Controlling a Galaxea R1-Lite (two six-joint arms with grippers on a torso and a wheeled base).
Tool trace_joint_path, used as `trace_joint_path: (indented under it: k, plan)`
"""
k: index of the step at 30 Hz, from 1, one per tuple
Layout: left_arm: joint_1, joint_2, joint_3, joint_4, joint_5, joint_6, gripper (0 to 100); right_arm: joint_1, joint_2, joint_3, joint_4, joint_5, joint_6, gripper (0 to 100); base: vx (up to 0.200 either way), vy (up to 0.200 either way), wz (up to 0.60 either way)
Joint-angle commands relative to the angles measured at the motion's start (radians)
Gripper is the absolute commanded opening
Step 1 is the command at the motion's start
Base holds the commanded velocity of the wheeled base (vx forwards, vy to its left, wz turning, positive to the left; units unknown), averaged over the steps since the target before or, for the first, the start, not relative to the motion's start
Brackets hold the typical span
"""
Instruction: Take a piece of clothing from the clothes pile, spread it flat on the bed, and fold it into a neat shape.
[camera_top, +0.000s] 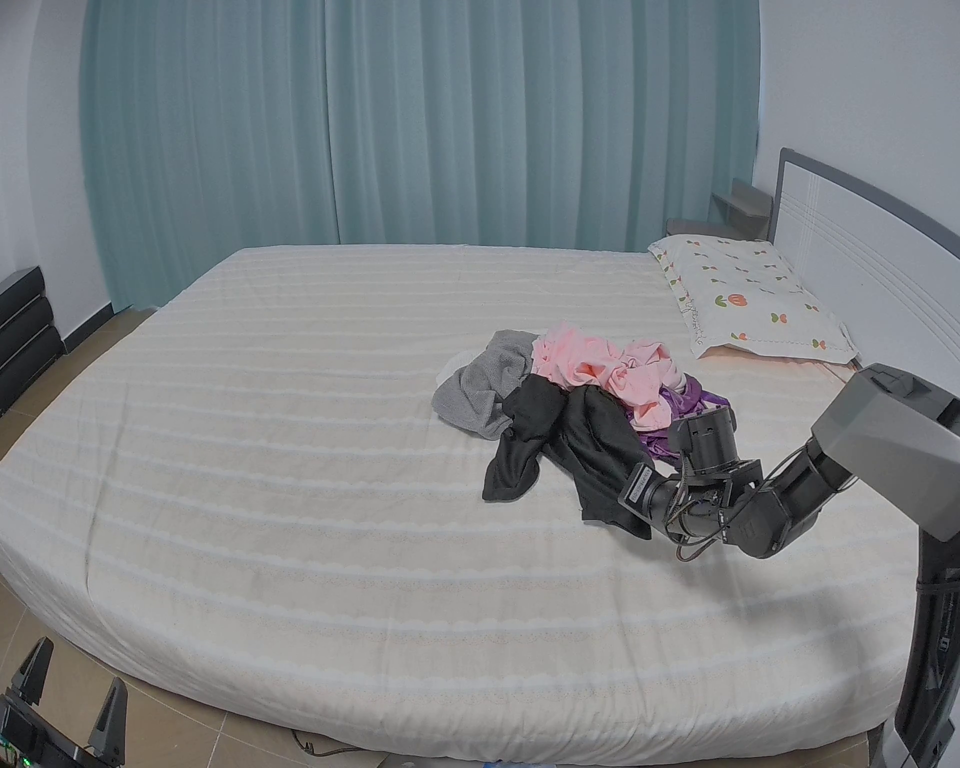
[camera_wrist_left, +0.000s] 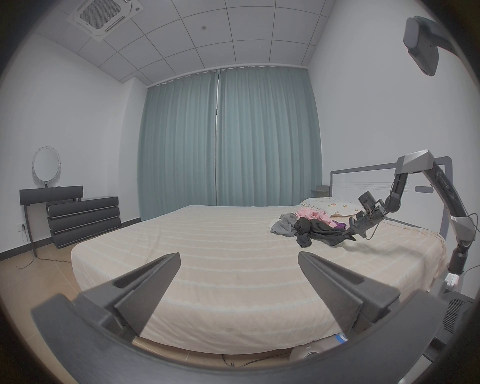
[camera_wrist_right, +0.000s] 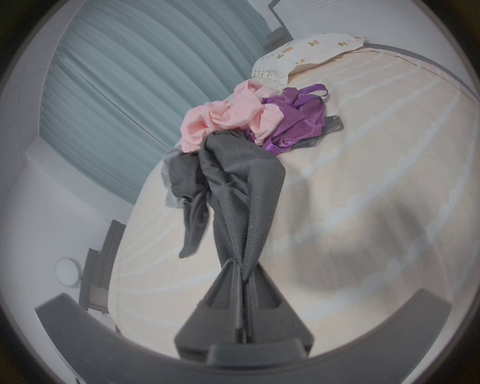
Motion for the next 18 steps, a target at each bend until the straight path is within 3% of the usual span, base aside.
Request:
trace_joint_path:
  k: [1,5,11,18]
  plan:
    - [0.000,-0.018,0.018,0.000,0.000,0.000,100,0.070,-0.220,0.181,-0.102,-0.003,0.052,0,0.000,0.000,0.00]
    - [0.000,-0.018,0.018,0.000,0.000,0.000,100,0.123,-0.341,0.292,-0.177,-0.006,0.048,0,0.000,0.000,0.00]
    - [0.000,-0.018,0.018,0.000,0.000,0.000,100,0.217,-0.500,0.325,-0.186,-0.012,0.046,0,0.000,0.000,0.00]
    - [0.000,-0.018,0.018,0.000,0.000,0.000,100,0.255,-0.686,0.331,-0.177,-0.010,0.037,0,0.000,0.000,0.00]
